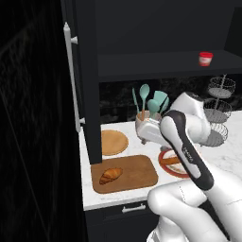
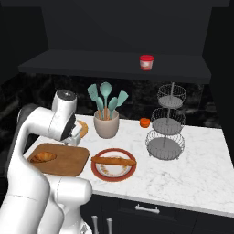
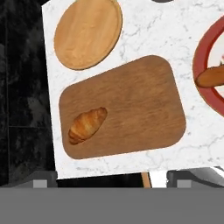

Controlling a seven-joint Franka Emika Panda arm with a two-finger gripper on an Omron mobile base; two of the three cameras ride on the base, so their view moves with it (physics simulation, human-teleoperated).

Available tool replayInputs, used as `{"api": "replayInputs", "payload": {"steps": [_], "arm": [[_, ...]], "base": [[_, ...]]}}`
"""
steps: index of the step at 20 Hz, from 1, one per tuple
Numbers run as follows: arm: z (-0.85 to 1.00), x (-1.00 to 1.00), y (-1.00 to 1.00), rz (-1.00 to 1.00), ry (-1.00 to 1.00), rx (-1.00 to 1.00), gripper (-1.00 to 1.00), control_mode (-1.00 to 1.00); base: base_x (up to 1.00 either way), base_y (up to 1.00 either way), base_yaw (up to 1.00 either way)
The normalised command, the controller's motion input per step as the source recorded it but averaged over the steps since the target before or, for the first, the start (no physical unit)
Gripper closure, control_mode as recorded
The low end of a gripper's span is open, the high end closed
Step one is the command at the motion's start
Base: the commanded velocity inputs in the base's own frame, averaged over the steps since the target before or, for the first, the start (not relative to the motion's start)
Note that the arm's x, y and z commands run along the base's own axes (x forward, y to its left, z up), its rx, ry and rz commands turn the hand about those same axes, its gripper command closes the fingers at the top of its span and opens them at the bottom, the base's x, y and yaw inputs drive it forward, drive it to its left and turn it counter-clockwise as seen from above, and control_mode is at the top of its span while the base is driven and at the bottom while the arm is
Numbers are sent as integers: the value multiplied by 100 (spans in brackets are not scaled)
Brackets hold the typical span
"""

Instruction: From the different types of pastries on the counter, select a croissant and place it on the cutting board. Then retrieve a jar of jam from the cabinet and place it alongside the croissant on the cutting board.

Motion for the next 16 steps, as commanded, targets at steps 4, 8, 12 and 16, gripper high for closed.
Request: {"api": "replayInputs", "payload": {"steps": [4, 8, 12, 16], "arm": [[77, -4, -82, 21, -29, -6, -100, -100], [98, -7, -76, 17, -53, -16, -100, -100], [100, -25, -23, 9, -47, -29, -100, -100], [100, -28, -11, -7, -23, -26, -100, -100]], "base": [[0, 0, 0], [0, 0, 0], [0, 0, 0], [0, 0, 0]]}}
